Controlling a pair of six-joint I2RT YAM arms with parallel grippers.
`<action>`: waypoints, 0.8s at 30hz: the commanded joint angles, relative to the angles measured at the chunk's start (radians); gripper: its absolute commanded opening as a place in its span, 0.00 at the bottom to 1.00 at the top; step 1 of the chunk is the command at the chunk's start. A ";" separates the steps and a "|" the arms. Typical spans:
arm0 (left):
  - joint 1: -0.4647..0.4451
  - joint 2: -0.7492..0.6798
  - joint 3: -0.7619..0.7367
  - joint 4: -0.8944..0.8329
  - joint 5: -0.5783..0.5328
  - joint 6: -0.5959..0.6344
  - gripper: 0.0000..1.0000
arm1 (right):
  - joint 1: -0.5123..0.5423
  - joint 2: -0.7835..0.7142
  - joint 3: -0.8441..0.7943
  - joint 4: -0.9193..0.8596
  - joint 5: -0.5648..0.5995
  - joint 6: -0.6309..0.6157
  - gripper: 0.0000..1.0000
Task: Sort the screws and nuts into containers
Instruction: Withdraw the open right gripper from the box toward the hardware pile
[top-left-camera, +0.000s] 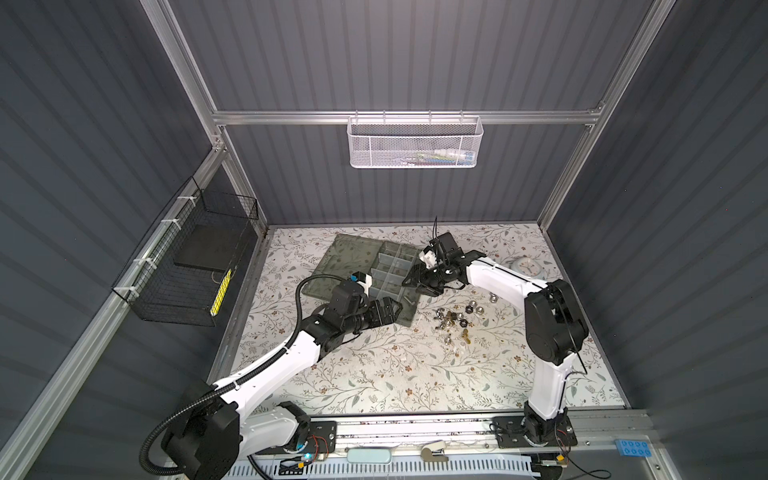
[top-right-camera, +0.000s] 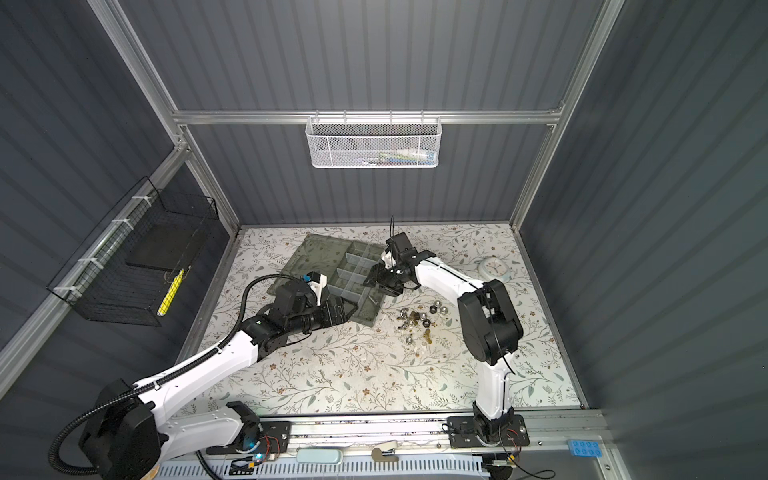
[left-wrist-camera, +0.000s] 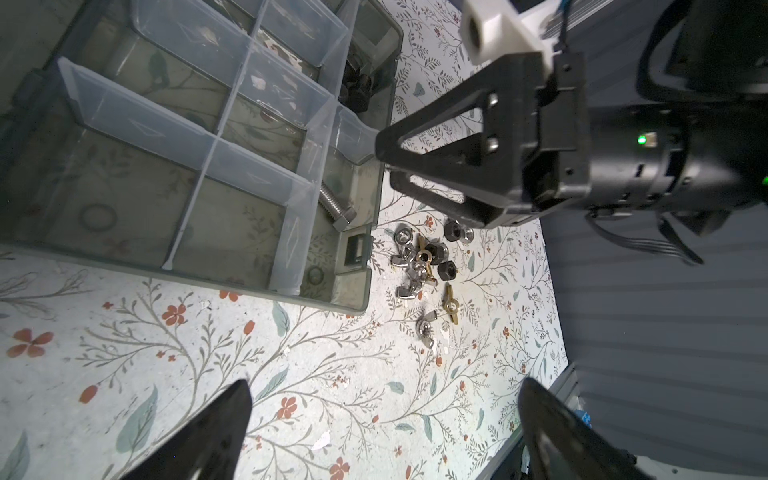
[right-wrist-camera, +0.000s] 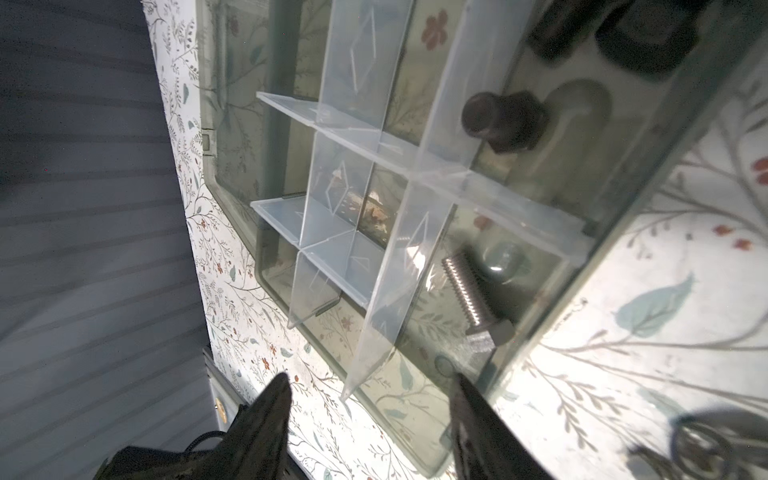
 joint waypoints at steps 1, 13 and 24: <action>-0.018 0.014 0.039 -0.001 -0.001 0.010 1.00 | -0.023 -0.053 -0.006 -0.055 0.049 -0.026 0.68; -0.148 0.217 0.184 0.033 -0.014 0.055 1.00 | -0.149 -0.324 -0.241 -0.085 0.209 -0.070 0.99; -0.245 0.468 0.374 0.074 0.033 0.060 1.00 | -0.409 -0.515 -0.499 -0.080 0.279 -0.156 0.99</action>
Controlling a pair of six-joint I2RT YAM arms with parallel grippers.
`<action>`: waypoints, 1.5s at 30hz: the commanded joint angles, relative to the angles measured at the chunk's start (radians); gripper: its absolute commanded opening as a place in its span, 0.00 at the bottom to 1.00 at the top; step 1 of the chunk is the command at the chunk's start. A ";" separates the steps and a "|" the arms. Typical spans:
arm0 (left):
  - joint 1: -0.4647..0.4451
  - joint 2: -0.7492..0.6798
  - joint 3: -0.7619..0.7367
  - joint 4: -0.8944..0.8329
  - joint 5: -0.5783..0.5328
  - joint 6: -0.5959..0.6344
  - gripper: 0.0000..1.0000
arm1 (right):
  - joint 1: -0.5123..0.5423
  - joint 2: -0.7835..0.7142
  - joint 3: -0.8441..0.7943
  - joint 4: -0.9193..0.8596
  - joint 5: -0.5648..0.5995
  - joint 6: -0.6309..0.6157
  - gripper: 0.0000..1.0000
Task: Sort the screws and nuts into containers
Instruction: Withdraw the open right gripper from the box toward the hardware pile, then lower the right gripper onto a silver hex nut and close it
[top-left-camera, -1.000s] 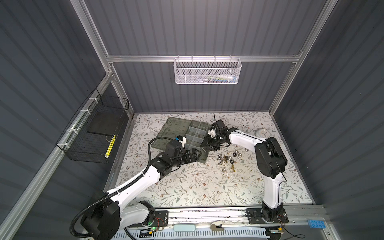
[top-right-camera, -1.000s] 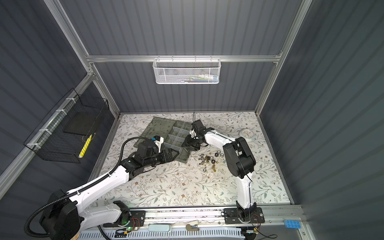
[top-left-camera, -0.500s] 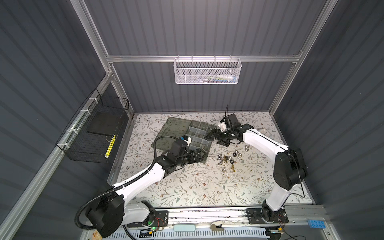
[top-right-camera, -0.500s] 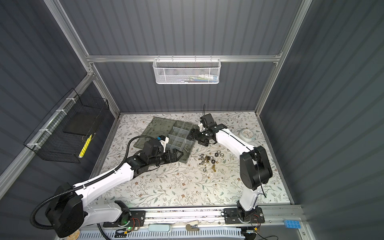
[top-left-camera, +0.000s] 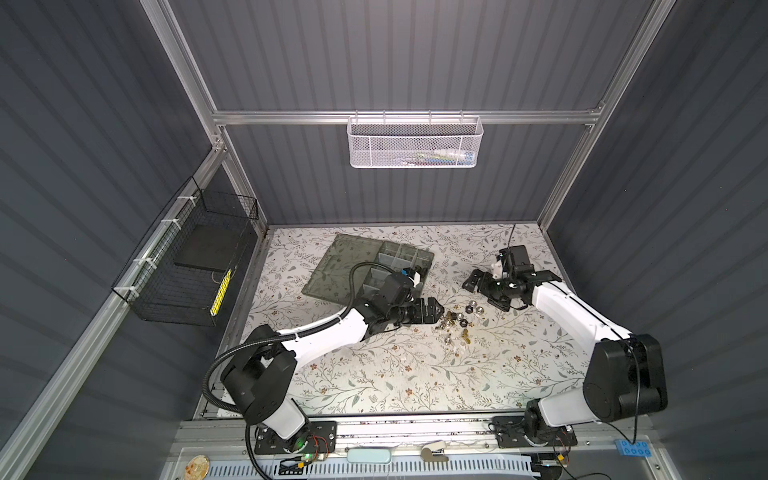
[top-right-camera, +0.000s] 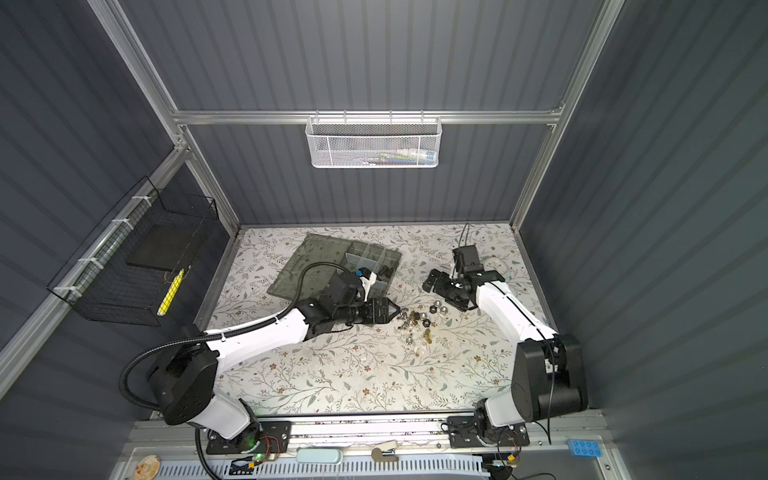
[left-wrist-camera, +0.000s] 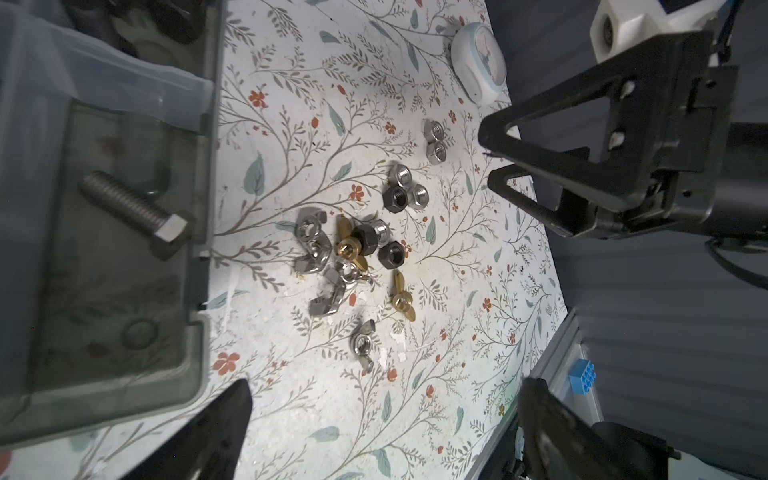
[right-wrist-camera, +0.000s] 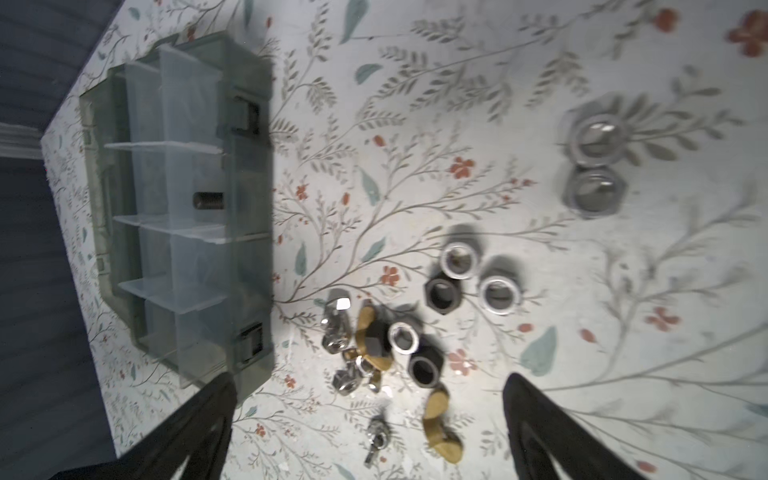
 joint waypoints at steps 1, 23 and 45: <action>-0.025 0.072 0.078 0.025 0.034 0.023 1.00 | -0.065 -0.041 -0.059 -0.008 0.058 -0.047 0.99; -0.038 0.390 0.448 -0.018 0.128 0.055 1.00 | -0.176 0.215 -0.040 0.070 0.059 -0.083 0.66; -0.017 0.445 0.489 -0.036 0.188 0.075 1.00 | -0.134 0.416 0.131 0.015 0.154 -0.120 0.41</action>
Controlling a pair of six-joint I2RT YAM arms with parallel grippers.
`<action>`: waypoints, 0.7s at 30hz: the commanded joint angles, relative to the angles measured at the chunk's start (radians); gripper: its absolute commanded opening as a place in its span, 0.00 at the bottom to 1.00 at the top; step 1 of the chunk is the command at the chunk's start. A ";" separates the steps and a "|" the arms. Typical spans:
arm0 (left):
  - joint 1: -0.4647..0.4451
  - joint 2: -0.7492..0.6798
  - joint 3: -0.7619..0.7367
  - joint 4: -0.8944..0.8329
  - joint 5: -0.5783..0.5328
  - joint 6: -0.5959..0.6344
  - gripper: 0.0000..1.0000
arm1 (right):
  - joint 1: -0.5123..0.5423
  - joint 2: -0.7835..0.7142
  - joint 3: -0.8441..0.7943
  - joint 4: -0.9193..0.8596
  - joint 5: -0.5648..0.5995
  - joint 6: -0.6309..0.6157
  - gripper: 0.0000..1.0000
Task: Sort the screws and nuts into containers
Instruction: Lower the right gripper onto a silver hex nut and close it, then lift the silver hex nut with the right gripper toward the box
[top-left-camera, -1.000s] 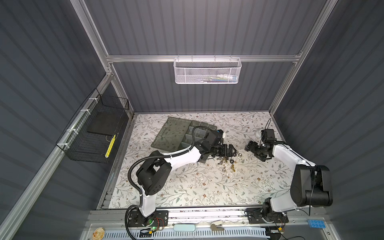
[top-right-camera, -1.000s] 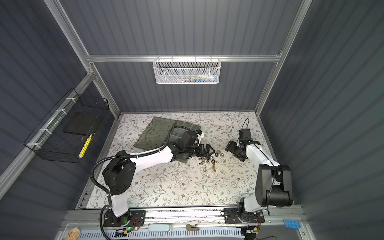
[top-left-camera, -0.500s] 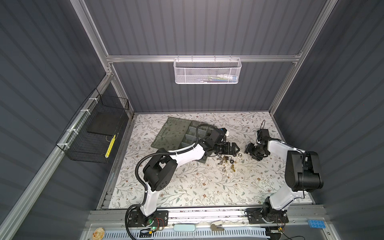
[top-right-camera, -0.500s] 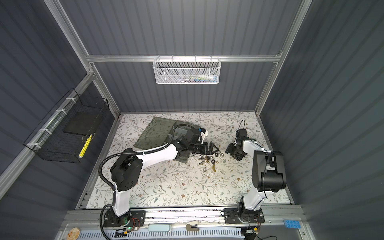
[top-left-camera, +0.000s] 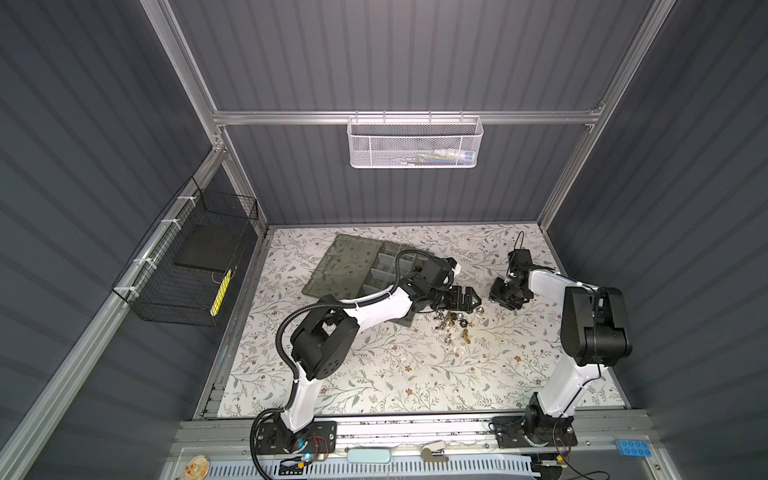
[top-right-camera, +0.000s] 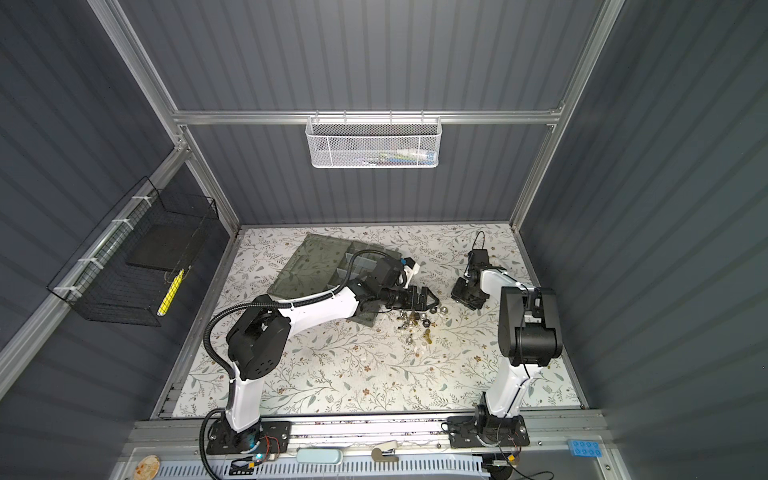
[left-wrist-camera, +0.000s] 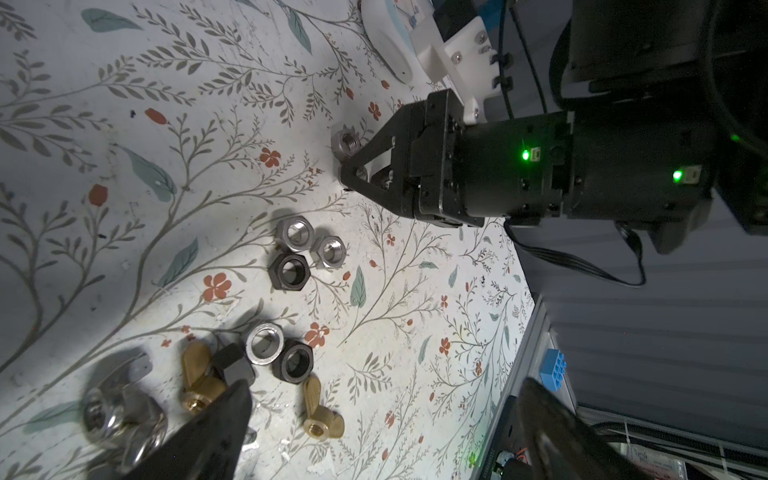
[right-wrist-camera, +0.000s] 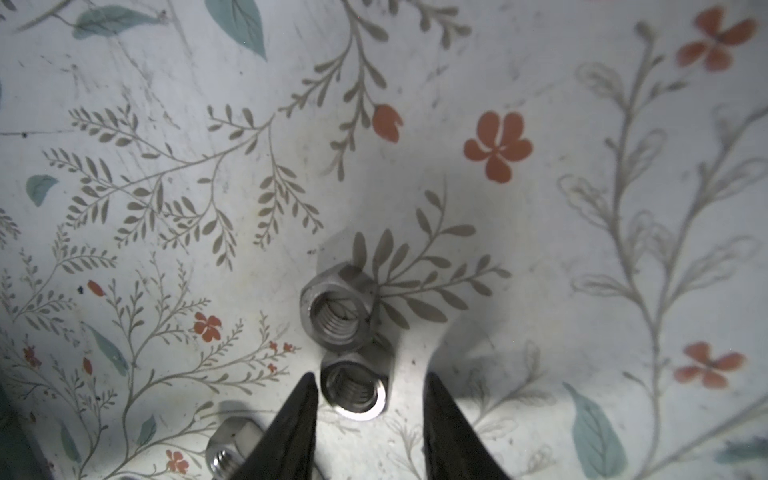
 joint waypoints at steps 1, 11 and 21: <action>0.012 0.018 0.036 -0.029 0.023 0.031 1.00 | 0.029 0.030 0.034 -0.053 0.040 -0.014 0.39; 0.023 0.001 0.019 -0.022 0.029 0.028 1.00 | 0.080 0.067 0.095 -0.118 0.141 -0.038 0.33; 0.030 -0.042 -0.029 -0.025 0.020 0.033 1.00 | 0.080 0.106 0.153 -0.171 0.155 -0.070 0.29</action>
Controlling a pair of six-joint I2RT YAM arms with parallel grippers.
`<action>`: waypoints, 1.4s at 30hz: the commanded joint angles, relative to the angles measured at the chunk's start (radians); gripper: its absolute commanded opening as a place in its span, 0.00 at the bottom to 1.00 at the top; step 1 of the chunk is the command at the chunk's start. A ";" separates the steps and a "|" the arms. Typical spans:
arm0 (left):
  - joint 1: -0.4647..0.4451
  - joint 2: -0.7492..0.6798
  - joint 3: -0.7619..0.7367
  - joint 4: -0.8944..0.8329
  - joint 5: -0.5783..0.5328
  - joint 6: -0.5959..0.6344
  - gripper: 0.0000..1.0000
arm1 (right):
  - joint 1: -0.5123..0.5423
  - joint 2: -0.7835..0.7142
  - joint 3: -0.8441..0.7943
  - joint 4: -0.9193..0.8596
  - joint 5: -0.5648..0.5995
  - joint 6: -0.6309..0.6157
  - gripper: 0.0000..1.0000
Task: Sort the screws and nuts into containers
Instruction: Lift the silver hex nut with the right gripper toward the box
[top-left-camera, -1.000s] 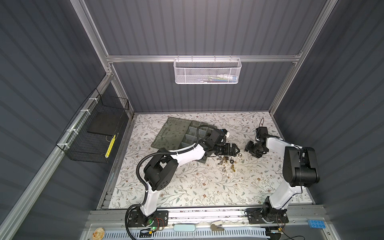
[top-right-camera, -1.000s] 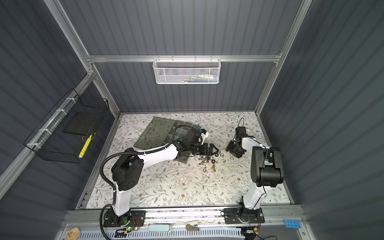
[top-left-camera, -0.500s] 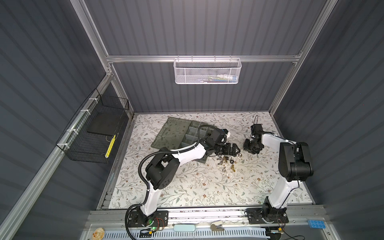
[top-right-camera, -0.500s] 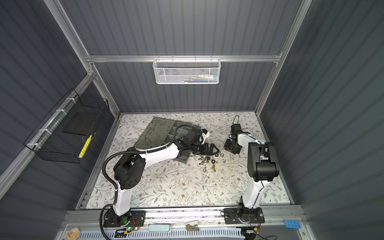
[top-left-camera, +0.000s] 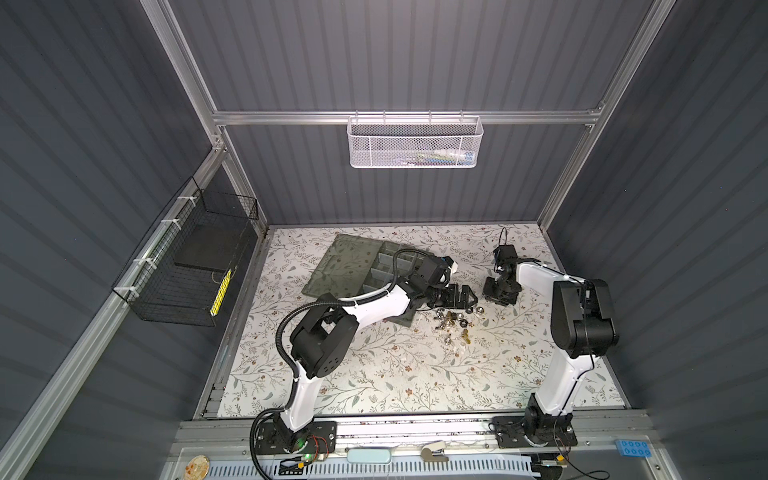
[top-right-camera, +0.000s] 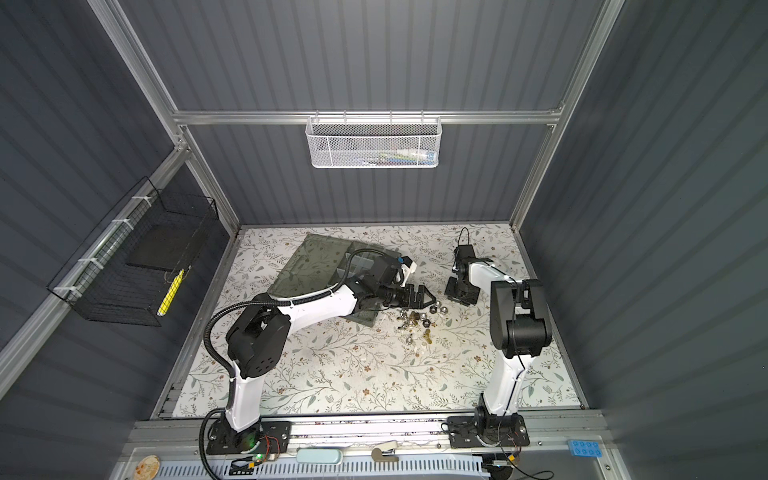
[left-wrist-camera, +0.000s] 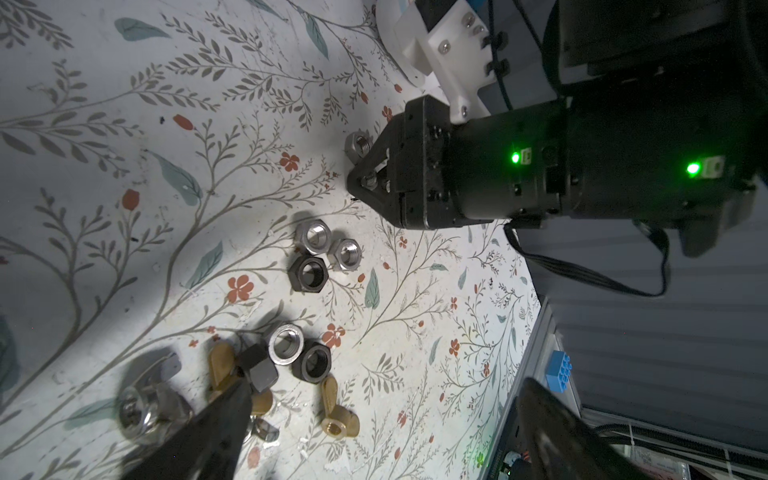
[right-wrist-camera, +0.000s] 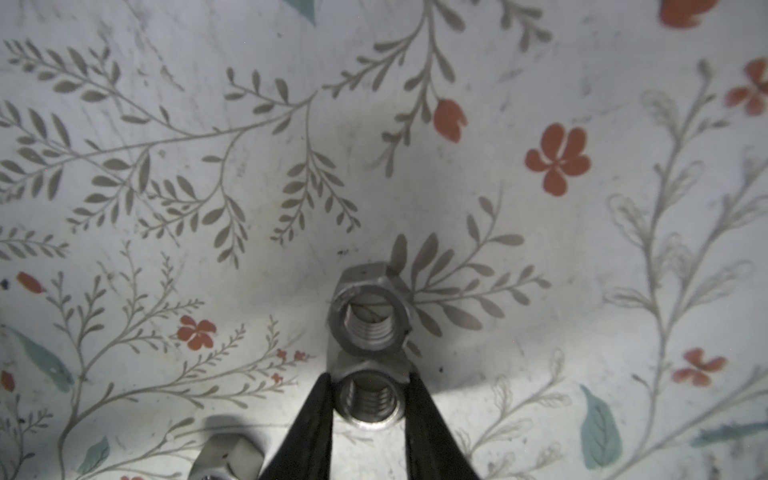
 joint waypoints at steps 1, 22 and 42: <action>0.007 -0.049 -0.028 -0.017 0.006 0.022 1.00 | -0.001 0.027 0.031 -0.044 0.022 -0.021 0.29; 0.015 -0.176 -0.165 -0.036 -0.032 0.028 1.00 | 0.045 -0.081 0.006 -0.068 -0.007 -0.023 0.21; 0.095 -0.470 -0.425 -0.047 -0.106 -0.024 1.00 | 0.211 -0.219 0.104 -0.167 -0.018 -0.023 0.20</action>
